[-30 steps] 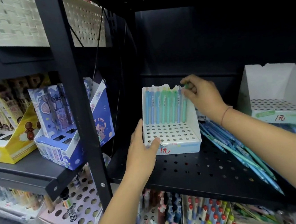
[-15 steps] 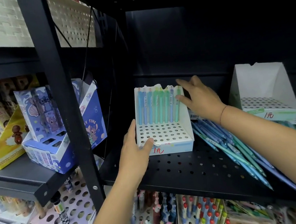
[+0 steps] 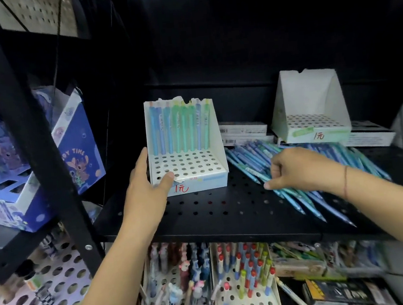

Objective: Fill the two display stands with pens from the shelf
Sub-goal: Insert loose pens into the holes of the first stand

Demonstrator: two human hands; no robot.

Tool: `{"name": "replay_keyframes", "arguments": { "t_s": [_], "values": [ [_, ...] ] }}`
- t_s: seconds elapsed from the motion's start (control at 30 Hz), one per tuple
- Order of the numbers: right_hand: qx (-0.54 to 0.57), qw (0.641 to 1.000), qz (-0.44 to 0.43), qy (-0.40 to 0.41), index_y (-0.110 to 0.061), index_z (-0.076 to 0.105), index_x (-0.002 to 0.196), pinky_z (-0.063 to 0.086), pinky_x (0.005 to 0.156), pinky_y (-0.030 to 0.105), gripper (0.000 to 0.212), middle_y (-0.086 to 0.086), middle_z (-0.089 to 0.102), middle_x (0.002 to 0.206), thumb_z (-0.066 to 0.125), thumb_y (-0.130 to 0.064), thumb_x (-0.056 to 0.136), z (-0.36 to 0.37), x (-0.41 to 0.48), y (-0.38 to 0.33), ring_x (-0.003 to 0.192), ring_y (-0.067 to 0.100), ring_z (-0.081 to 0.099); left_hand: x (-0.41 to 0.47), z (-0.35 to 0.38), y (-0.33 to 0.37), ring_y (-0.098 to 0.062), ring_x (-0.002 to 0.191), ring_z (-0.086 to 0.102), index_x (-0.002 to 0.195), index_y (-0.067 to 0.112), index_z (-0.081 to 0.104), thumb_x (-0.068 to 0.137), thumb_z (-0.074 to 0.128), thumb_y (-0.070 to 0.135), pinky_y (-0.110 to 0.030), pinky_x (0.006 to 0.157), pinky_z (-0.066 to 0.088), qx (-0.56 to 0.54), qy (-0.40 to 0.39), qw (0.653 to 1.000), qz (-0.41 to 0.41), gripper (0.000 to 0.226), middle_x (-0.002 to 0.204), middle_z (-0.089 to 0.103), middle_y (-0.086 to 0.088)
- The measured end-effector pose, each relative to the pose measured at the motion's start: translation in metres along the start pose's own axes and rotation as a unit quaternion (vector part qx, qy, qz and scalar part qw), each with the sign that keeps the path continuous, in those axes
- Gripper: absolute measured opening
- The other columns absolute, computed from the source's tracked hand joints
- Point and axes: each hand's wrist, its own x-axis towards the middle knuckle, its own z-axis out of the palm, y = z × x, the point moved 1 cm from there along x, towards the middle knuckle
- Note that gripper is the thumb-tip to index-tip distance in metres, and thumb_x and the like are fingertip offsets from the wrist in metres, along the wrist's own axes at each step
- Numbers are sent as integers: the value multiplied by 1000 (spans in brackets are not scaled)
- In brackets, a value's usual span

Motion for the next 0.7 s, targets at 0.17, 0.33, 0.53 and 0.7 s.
{"name": "replay_keyframes", "arguments": {
  "t_s": [0.17, 0.33, 0.53, 0.7],
  "values": [
    [-5, 1000, 10, -4, -13, 60, 72, 48, 61, 30, 29, 7, 65, 75, 71, -37, 82, 0, 0, -1, 67, 20, 60, 0, 0, 0, -19, 139, 35, 141, 58, 17, 91, 61, 38, -52, 110, 35, -1, 1, 1000, 4, 70, 153, 33, 13],
    [77, 996, 17, -41, -13, 55, 72, 43, 56, 24, 33, 5, 50, 68, 68, -41, 83, -27, 5, 1, 59, 18, 43, 0, 1, 0, -18, 139, 35, 142, 56, 17, 91, 61, 37, -51, 110, 36, -1, 1, 1000, 8, 70, 153, 33, 12],
    [89, 991, 73, -74, -10, 53, 60, 34, 45, 20, 40, 0, 49, 46, 66, -34, 88, -37, 57, -6, 37, 11, 35, 0, 1, 2, -18, 136, 38, 144, 52, 18, 92, 61, 34, -50, 108, 38, -3, 4, 1000, 11, 71, 150, 36, 12],
    [68, 982, 111, -133, -9, 49, 60, 27, 39, 18, 42, -3, 45, 36, 67, -34, 88, -26, 86, -13, 30, 9, 34, -1, 0, 2, -17, 133, 43, 143, 55, 19, 92, 61, 35, -49, 106, 41, -7, 1, 1000, 10, 69, 147, 40, 12]
  ]
}}
